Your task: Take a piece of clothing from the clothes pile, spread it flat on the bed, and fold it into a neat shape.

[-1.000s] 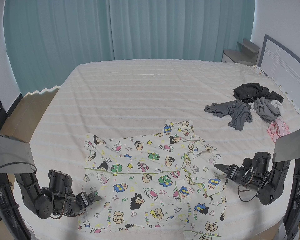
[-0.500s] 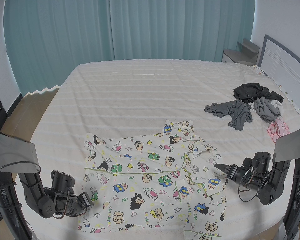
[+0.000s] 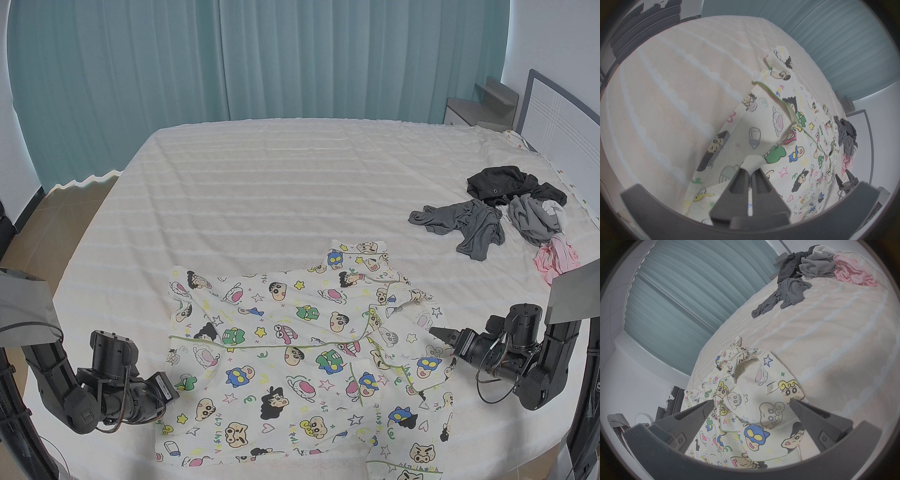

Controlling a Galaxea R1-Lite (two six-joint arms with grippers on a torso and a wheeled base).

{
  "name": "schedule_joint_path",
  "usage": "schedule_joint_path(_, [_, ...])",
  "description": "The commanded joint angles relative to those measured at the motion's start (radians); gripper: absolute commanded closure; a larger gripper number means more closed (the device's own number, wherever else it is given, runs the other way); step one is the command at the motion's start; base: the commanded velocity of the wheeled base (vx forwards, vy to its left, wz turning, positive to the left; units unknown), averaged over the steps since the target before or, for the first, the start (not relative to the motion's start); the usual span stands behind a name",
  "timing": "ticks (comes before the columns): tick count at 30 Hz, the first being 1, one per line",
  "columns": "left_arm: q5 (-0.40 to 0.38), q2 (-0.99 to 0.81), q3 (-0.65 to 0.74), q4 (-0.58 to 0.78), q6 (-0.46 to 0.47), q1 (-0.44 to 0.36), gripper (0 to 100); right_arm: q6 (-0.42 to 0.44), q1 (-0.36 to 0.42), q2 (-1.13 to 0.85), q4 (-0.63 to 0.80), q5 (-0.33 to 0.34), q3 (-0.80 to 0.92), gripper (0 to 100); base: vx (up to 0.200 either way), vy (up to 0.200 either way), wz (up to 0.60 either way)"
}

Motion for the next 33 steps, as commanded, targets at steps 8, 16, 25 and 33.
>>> schedule_joint_path(8, [0.001,-0.032,-0.033,-0.002,0.066,0.091,100,0.000,0.000,0.000,0.000,0.001,0.000,0,0.000,0.000,0.00])
schedule_joint_path(16, [-0.005,-0.029,-0.072,0.001,0.094,0.126,100,0.000,0.000,0.000,0.000,0.001,0.000,0,0.000,0.000,0.00])
schedule_joint_path(25, [-0.005,-0.020,-0.124,0.007,0.102,0.129,100,-0.001,-0.014,0.000,0.000,-0.004,-0.004,0,0.000,0.000,0.00])
schedule_joint_path(33, [-0.007,-0.003,-0.147,0.007,0.123,0.172,0,-0.003,-0.029,-0.002,0.000,-0.004,-0.004,0,0.000,0.000,0.00])
